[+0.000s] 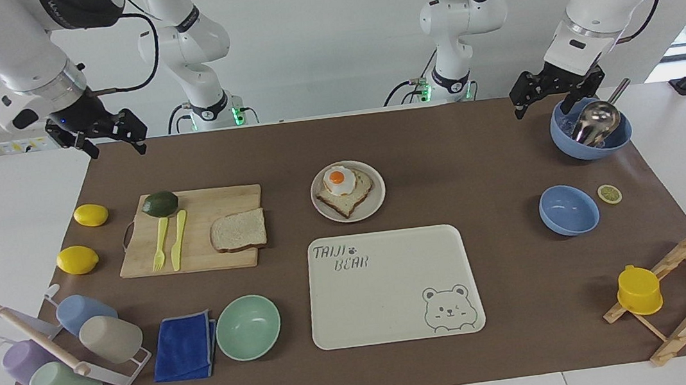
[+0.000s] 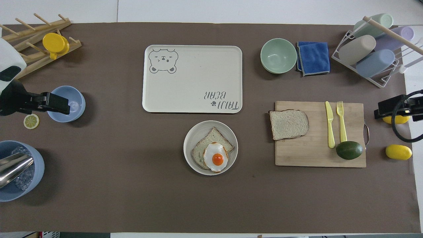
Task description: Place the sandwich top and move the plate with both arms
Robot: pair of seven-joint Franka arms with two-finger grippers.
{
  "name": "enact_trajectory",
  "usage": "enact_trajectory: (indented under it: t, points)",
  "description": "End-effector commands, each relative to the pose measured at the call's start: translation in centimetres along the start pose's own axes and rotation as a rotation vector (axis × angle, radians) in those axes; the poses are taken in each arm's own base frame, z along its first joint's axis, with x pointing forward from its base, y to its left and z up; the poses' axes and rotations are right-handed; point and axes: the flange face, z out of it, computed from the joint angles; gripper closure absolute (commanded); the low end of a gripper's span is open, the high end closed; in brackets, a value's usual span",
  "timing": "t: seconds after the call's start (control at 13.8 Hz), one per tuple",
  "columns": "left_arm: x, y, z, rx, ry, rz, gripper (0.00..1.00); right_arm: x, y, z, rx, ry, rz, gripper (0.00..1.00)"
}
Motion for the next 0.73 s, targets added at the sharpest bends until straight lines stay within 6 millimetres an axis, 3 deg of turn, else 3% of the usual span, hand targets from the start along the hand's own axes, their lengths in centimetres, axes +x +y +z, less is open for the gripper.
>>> enact_trajectory:
  t: [0.0, 0.44, 0.65]
  points:
    - [-0.6, -0.3, -0.2, 0.019, 0.002, 0.003, 0.00, 0.1, 0.2, -0.3, -0.007, 0.006, -0.020, 0.00]
    - [-0.6, -0.3, -0.2, 0.019, 0.002, 0.003, 0.00, -0.6, 0.3, -0.6, 0.006, 0.004, -0.009, 0.00]
    - [-0.6, -0.3, -0.2, 0.019, 0.002, 0.003, 0.00, -1.0, -1.1, -0.5, 0.000, -0.010, -0.054, 0.00]
